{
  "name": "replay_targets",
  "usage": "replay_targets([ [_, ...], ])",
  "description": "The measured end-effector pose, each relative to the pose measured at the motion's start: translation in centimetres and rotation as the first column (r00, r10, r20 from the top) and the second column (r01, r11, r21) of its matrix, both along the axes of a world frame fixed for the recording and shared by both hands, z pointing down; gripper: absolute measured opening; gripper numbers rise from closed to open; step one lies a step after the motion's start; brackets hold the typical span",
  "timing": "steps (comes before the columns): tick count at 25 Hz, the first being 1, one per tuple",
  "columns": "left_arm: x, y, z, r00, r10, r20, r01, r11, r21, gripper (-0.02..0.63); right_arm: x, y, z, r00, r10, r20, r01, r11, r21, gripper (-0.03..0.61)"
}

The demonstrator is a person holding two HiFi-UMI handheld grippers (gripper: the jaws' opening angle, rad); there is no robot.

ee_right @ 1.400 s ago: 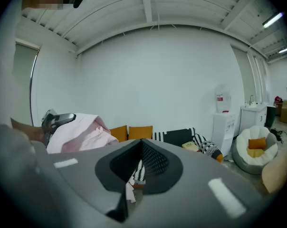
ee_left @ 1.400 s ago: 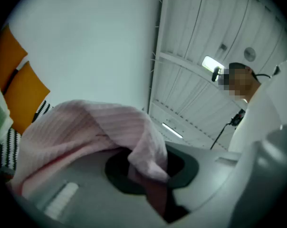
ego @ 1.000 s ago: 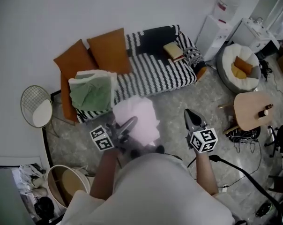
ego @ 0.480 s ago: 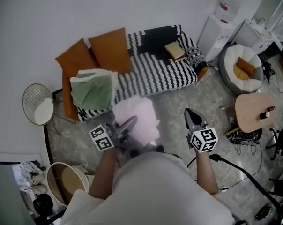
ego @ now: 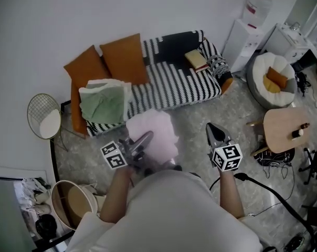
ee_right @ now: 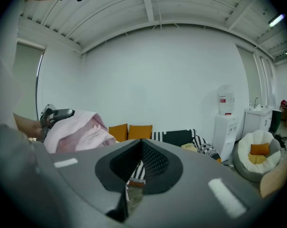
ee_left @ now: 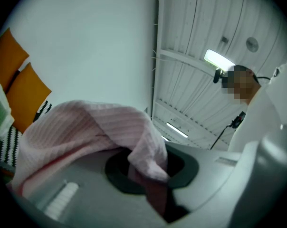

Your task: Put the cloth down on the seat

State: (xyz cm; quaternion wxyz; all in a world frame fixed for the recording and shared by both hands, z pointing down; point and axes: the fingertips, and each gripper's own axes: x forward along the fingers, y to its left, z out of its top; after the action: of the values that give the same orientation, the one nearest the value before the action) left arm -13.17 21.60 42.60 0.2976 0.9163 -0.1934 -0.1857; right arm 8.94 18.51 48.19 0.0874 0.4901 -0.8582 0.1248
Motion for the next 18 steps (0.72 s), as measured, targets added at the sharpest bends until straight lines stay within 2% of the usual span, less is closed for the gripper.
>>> replay_targets([
  [7, 2.5, -0.5, -0.2, 0.999, -0.035, -0.035, 0.035, 0.999, 0.001, 0.049, 2.6, -0.4, 0.7, 0.999, -0.041, -0.016, 0.041, 0.999, -0.006, 0.003],
  [18, 4.2, -1.2, 0.5, 0.995, -0.094, -0.029, 0.094, 0.996, 0.005, 0.049, 5.6, -1.1, 1.6, 0.998, -0.056, -0.028, 0.055, 0.998, -0.024, 0.003],
])
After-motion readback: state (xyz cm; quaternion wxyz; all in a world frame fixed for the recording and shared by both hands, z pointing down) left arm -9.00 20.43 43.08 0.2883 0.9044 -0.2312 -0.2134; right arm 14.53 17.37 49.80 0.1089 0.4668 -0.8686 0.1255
